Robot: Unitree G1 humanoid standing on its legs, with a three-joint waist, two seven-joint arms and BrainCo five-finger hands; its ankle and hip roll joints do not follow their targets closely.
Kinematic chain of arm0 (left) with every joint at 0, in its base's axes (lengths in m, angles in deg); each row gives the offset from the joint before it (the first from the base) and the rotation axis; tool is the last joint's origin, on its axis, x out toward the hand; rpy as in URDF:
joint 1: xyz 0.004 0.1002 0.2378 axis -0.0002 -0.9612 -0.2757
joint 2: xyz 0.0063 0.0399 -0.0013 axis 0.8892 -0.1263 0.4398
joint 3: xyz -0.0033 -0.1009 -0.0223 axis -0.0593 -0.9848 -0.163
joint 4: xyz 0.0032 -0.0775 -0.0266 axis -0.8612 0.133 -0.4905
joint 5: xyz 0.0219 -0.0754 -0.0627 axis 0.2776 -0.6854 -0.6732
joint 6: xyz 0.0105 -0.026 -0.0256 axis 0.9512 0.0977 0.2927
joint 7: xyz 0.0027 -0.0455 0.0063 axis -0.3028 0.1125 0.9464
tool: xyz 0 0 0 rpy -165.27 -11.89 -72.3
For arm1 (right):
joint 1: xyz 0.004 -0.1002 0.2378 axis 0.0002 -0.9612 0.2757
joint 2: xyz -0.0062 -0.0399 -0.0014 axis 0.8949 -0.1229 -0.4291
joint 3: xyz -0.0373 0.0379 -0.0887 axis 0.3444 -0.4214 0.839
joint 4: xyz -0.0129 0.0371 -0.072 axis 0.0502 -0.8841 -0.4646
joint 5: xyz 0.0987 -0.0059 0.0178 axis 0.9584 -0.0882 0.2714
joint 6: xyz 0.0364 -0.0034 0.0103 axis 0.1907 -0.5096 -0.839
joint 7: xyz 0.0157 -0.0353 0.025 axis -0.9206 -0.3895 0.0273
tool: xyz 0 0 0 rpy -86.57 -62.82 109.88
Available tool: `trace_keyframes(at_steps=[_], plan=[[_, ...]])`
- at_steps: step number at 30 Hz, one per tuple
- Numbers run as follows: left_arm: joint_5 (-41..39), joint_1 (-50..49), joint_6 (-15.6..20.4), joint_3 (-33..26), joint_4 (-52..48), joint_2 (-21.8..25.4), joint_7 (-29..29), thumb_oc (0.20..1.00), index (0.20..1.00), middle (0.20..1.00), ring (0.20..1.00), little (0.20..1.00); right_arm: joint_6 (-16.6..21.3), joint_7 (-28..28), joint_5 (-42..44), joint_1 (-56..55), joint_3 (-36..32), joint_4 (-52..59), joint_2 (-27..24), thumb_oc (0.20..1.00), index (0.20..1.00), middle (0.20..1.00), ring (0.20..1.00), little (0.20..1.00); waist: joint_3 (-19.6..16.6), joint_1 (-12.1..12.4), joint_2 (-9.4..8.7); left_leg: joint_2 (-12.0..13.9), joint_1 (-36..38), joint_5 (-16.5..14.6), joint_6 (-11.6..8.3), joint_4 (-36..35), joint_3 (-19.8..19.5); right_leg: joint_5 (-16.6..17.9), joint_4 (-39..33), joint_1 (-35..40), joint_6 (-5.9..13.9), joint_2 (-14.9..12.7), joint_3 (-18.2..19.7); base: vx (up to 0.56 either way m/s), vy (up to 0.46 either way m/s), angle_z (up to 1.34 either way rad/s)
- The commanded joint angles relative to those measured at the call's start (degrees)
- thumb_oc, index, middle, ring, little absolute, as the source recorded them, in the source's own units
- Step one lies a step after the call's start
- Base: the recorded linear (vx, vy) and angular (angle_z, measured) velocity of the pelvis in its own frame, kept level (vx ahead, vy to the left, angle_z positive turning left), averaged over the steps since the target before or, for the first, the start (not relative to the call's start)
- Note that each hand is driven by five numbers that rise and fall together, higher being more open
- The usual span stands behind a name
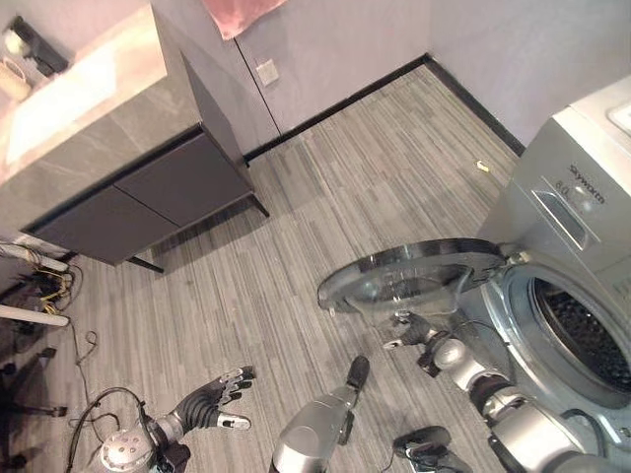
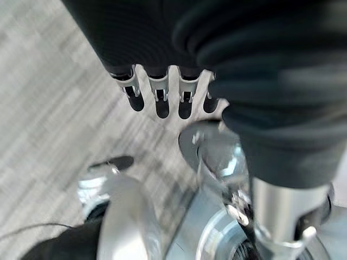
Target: Grab the laundry basket,head to the washer,open it,put in the laundry and shut it.
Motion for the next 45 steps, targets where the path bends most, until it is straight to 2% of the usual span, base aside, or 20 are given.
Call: trace_keyframes(at_steps=[1,5,6,8,9,10,12,13,14,17,18,20,21,22,23,24,26,30,38,45], plan=[[0.5,3.6,2.8,2.6,-1.6,0.8,0.3,1.0,1.0,1.0,1.0,1.0,2.1,-2.5,1.8,3.0,1.5,0.9,1.4,1.0,1.0,1.0,1.0,1.0,1.3,-1.5,-1.06,-2.6,-1.8,-2.5,0.46,0.8,1.6,10.2,-11.3,1.1,5.72,1.7,8.3,0.07,0.137,-0.32],[3.8,8.5,3.3,6.7,2.9,-2.0,-0.1,1.0,1.0,1.0,1.0,1.0,2.6,-2.6,4.0,-0.3,1.0,3.9,1.9,1.0,1.0,1.0,1.0,1.0,1.9,-4.1,-2.37,-2.5,-0.3,-4.4,1.28,1.1,4.9,11.1,-11.0,0.2,6.23,1.4,12.6,0.1,0.144,-0.63],[5.8,10.8,3.4,8.0,6.6,-5.1,-1.1,1.0,1.0,1.0,1.0,1.0,2.8,-1.6,4.6,-4.0,0.5,5.9,0.9,1.0,1.0,1.0,1.0,1.0,2.2,-6.2,-3.33,-2.5,0.5,-5.5,1.47,1.6,6.8,11.5,-10.9,0.1,6.51,1.3,14.1,0.13,0.155,-0.87],[8.6,12.4,3.8,7.9,9.9,-8.0,-1.9,1.0,1.0,1.0,1.0,1.0,3.1,-0.6,5.2,-7.7,-0.8,7.8,-0.4,1.0,1.0,1.0,1.0,1.0,2.7,-8.9,-4.54,-2.1,1.4,-6.6,1.67,2.1,9.1,12.2,-10.5,-0.3,7.01,1.1,15.1,0.1,0.14,-0.7],[8.8,12.6,4.0,8.0,10.2,-8.3,-1.9,1.0,1.0,1.0,1.0,1.0,3.0,-0.5,5.2,-7.9,-0.8,8.1,-0.6,1.0,1.0,1.0,1.0,1.0,2.7,-8.7,-4.46,-2.1,1.5,-6.7,1.7,2.2,9.3,12.2,-10.4,-0.3,7.07,1.0,15.4,0.1,0.139,-0.68],[11.9,13.8,4.3,7.1,13.6,-11.0,-3.5,1.0,1.0,1.0,1.0,1.0,3.3,1.1,4.9,-12.7,-1.7,11.1,-2.9,1.0,1.0,1.0,1.0,1.0,3.3,-11.8,-6.34,-1.3,2.9,-7.8,1.86,2.7,12.2,13.8,-9.9,-1.2,7.82,1.0,17.6,0.09,0.119,-0.89],[13.4,14.0,4.6,5.7,18.1,-13.8,-5.0,1.0,1.0,1.0,1.0,1.0,3.4,2.4,4.8,-16.6,-3.0,13.6,-5.4,1.0,1.0,1.0,1.0,1.0,3.4,-13.6,-7.95,-0.7,4.2,-8.5,1.96,2.7,14.4,14.9,-10.7,-1.3,8.2,1.3,19.2,0.09,0.095,-0.96],[13.6,14.1,4.9,5.9,18.5,-14.1,-5.0,1.0,1.0,1.0,1.0,1.0,3.3,2.5,4.8,-16.8,-3.0,14.0,-5.7,1.0,1.0,1.0,1.0,1.0,3.4,-13.4,-7.79,-0.6,4.4,-8.6,1.97,2.7,14.7,15.0,-10.8,-1.2,8.22,1.4,19.5,0.09,0.067,-1.48],[17.4,15.5,4.8,4.7,25.2,-17.1,-6.6,1.0,1.0,1.0,1.0,1.0,3.3,3.4,5.8,-21.2,-6.0,14.9,-7.8,1.0,1.0,1.0,1.0,1.0,3.1,-15.7,-9.57,-0.3,5.7,-9.4,2.09,2.9,16.8,16.3,-11.8,-1.1,8.53,1.9,20.9,0.09,0.074,-1.41],[27.8,19.1,2.8,2.0,40.6,-22.5,-11.3,1.0,1.0,1.0,1.0,1.0,3.2,3.1,7.8,-26.2,-11.5,14.2,-8.9,1.0,1.0,1.0,1.0,1.0,2.0,-18.7,-11.71,0.0,7.1,-9.9,2.16,2.2,19.4,17.6,-13.8,-1.0,8.83,2.7,23.0,0.08,0.067,-0.66],[38.7,25.2,1.4,1.3,56.4,-27.7,-17.1,1.0,1.0,1.0,1.0,1.0,2.8,2.6,8.8,-28.3,-14.7,12.0,-8.5,1.0,1.0,1.0,1.0,1.0,1.3,-20.7,-12.85,0.1,8.1,-10.0,2.0,1.4,21.3,18.3,-15.6,-1.0,8.72,3.4,24.6,0.05,0.066,-0.88],[42.3,29.8,-0.9,-2.5,66.4,-29.8,-22.6,1.0,1.0,1.0,1.0,1.0,2.1,2.4,8.7,-29.2,-16.1,6.7,-8.3,1.0,1.0,1.0,1.0,1.0,0.3,-21.8,-14.13,0.1,8.4,-10.0,1.84,0.9,22.4,18.6,-17.1,-1.0,8.36,4.0,25.6,0.02,0.031,-0.62],[43.7,31.4,-1.0,-2.8,68.9,-30.3,-23.4,1.0,1.0,1.0,1.0,1.0,2.0,2.5,8.3,-29.1,-16.0,5.2,-8.2,1.0,1.0,1.0,1.0,1.0,0.0,-22.2,-14.62,0.1,8.4,-10.1,1.79,0.8,22.7,18.8,-17.7,-1.1,8.31,4.2,25.7,0.0,0.0,-0.55],[43.7,31.5,-0.9,-2.8,69.0,-30.4,-23.4,1.0,1.0,1.0,1.0,1.0,2.1,2.5,8.3,-29.1,-16.0,5.1,-8.2,1.0,1.0,1.0,1.0,1.0,0.0,-22.1,-14.62,0.1,8.3,-10.1,1.78,0.8,22.7,18.8,-17.8,-1.1,8.3,4.2,25.8,0.01,-0.011,-0.58],[48.3,34.5,-1.9,-3.7,71.3,-28.8,-27.3,1.0,1.0,1.0,1.0,1.0,1.7,2.1,6.5,-30.0,-16.4,1.5,-8.7,1.0,1.0,1.0,1.0,1.0,-0.7,-22.8,-15.61,0.1,8.2,-10.4,1.63,1.0,23.2,19.0,-18.6,-1.1,8.17,4.6,26.1,0.0,-0.011,-0.49],[48.4,34.5,-1.8,-3.7,71.3,-28.8,-27.4,1.0,1.0,1.0,1.0,1.0,1.7,2.1,6.5,-29.9,-16.4,1.5,-8.7,1.0,1.0,1.0,1.0,1.0,-0.7,-22.8,-15.64,0.2,8.2,-10.4,1.63,1.0,23.2,19.0,-18.6,-1.1,8.16,4.6,26.1,0.0,-0.015,-0.32],[51.9,37.0,-2.6,-3.5,72.6,-25.6,-28.7,1.0,1.0,1.0,1.0,1.0,1.0,2.2,6.0,-31.2,-17.5,-1.9,-9.3,1.0,1.0,1.0,1.0,1.0,-0.9,-23.5,-16.75,0.4,8.2,-10.7,1.5,1.3,24.2,19.2,-19.4,-0.9,8.18,5.1,26.9,-0.01,-0.002,-0.24],[52.4,38.5,-1.5,-3.7,71.9,-20.2,-28.4,1.0,1.0,1.0,1.0,1.0,0.7,3.9,6.3,-33.1,-18.2,-3.7,-9.9,1.0,1.0,1.0,1.0,1.0,-0.5,-23.9,-17.96,0.5,7.9,-10.6,1.44,0.9,24.9,19.9,-20.3,-1.4,8.26,5.6,27.6,-0.03,-0.005,-0.19],[50.4,39.9,-0.1,-4.3,70.7,-17.2,-29.0,1.0,1.0,1.0,1.0,1.0,1.3,4.7,7.7,-32.7,-19.2,-4.2,-10.5,1.0,1.0,1.0,1.0,1.0,2.2,-23.6,-18.06,0.6,5.8,-10.3,1.25,2.1,24.8,20.1,-20.9,-2.3,7.96,5.5,27.5,-0.04,0.003,-0.03],[52.1,42.3,-1.8,-5.4,74.3,-15.1,-32.4,1.0,1.0,1.0,1.0,1.0,1.8,4.7,8.2,-31.4,-18.2,-2.8,-10.4,1.0,1.0,1.0,1.0,1.0,2.9,-24.2,-18.86,0.9,4.6,-9.6,1.04,1.5,25.6,21.8,-22.1,-3.7,8.42,5.6,28.8,-0.01,0.012,-0.07]])
